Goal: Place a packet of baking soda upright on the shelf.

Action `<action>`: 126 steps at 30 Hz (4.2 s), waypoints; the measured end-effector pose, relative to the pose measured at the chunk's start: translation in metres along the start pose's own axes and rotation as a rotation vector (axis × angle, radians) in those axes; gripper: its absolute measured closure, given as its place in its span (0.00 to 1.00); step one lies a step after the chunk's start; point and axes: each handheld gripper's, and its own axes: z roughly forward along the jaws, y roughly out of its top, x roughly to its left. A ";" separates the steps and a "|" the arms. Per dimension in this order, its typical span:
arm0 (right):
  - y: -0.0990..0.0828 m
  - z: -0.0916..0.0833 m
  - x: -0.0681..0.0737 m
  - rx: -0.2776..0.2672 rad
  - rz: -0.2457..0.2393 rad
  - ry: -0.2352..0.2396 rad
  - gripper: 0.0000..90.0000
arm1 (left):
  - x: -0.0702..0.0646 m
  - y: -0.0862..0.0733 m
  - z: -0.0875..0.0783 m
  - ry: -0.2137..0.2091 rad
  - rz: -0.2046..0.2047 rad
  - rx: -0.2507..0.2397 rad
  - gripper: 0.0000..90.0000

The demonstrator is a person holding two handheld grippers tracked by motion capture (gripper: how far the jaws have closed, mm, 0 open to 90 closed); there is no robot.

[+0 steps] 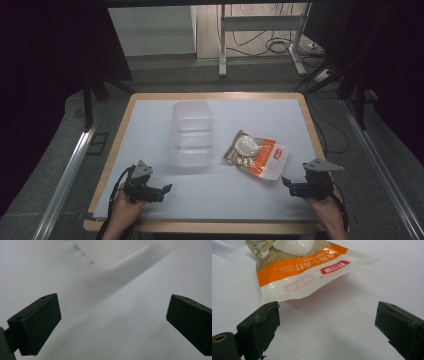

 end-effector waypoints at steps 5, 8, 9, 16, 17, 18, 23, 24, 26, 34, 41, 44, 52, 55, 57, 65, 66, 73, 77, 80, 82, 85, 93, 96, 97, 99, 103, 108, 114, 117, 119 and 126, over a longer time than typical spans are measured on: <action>0.000 0.004 0.002 0.006 -0.017 -0.004 0.03 | -0.001 0.000 0.000 0.004 0.013 -0.003 0.00; 0.001 0.007 0.003 0.006 0.003 0.001 0.04 | -0.002 0.000 0.001 0.014 0.028 0.003 0.00; 0.001 0.007 0.003 0.006 0.003 0.001 0.04 | -0.002 0.000 0.001 0.014 0.028 0.003 0.00; 0.001 0.009 0.001 0.007 0.015 -0.018 0.04 | -0.003 0.001 0.002 0.030 0.043 0.006 0.00; 0.001 0.009 0.001 0.007 0.015 -0.018 0.04 | -0.003 0.001 0.002 0.030 0.043 0.006 0.00; 0.001 0.010 0.000 0.010 0.022 -0.020 0.03 | -0.004 0.001 0.002 0.031 0.045 0.006 0.00; 0.000 0.012 -0.002 0.018 0.028 -0.024 0.03 | -0.005 0.002 0.003 0.034 0.057 0.011 0.00; 0.000 0.012 -0.002 0.019 0.033 -0.025 0.03 | -0.005 0.002 0.004 0.034 0.061 0.015 0.00; 0.001 0.012 -0.002 0.017 0.048 -0.035 0.05 | -0.006 0.003 0.004 0.035 0.063 0.016 0.00; 0.008 0.008 -0.001 -0.002 0.048 -0.040 0.16 | -0.006 0.000 0.001 0.054 0.070 0.018 0.00; 0.015 0.008 0.004 0.029 0.000 -0.015 0.27 | -0.008 0.000 0.002 0.048 0.081 0.021 0.00; 0.019 0.007 0.003 0.035 -0.009 0.007 0.32 | -0.008 0.001 0.003 0.046 0.083 0.024 0.00; 0.028 0.008 -0.001 0.043 0.009 0.054 0.47 | -0.009 0.001 0.004 0.050 0.088 0.034 0.00; 0.031 0.010 0.000 0.054 0.003 0.056 0.53 | -0.009 0.001 0.004 0.052 0.094 0.039 0.00; 0.034 0.011 0.001 0.066 0.003 0.053 0.61 | -0.009 0.001 0.003 0.058 0.095 0.037 0.00; 0.047 0.021 0.005 0.090 -0.028 0.077 0.78 | -0.010 0.001 0.002 0.075 0.108 0.028 0.00; 0.049 0.025 0.004 0.093 -0.037 0.083 0.81 | -0.010 0.001 0.002 0.076 0.110 0.027 0.00; 0.059 0.033 0.006 0.097 -0.051 0.094 0.92 | -0.012 0.001 0.002 0.087 0.128 0.044 0.00; 0.068 0.038 0.006 0.099 -0.055 0.083 0.98 | -0.013 0.002 0.001 0.081 0.135 0.039 0.00; 0.078 0.046 0.005 0.093 -0.048 0.087 0.98 | -0.014 0.002 0.002 0.069 0.138 0.046 0.00; 0.080 0.048 0.005 0.092 -0.044 0.087 0.98 | -0.014 0.002 0.002 0.064 0.142 0.047 0.00; 0.087 0.057 0.005 0.088 -0.036 0.095 0.97 | -0.016 0.002 0.002 0.055 0.145 0.051 0.00; 0.110 0.085 0.008 0.103 -0.029 0.115 0.97 | -0.016 0.002 0.002 0.054 0.153 0.049 0.00; 0.121 0.101 0.006 0.120 -0.030 0.107 0.97 | -0.017 0.002 0.002 0.053 0.159 0.051 0.00; 0.121 0.101 0.006 0.120 -0.030 0.107 0.97 | -0.017 0.002 0.003 0.052 0.162 0.052 0.00; 0.125 0.110 0.005 0.127 -0.020 0.106 0.97 | -0.017 0.002 0.003 0.053 0.165 0.052 0.00; 0.132 0.129 0.004 0.141 -0.008 0.107 0.96 | -0.018 0.002 0.003 0.053 0.167 0.051 0.00; 0.137 0.151 0.004 0.157 0.003 0.083 0.96 | -0.018 0.002 0.003 0.052 0.170 0.053 0.00; 0.140 0.177 0.003 0.183 0.024 0.054 0.96 | -0.020 0.002 0.004 0.053 0.182 0.061 0.00; 0.141 0.183 0.004 0.195 0.031 0.040 0.96 | -0.020 0.002 0.004 0.053 0.184 0.060 0.00; 0.142 0.192 0.006 0.224 0.033 0.020 0.96 | -0.020 0.002 0.004 0.052 0.188 0.063 0.00; 0.142 0.203 0.010 0.263 0.052 0.026 0.97 | -0.022 0.001 0.006 0.052 0.202 0.070 0.00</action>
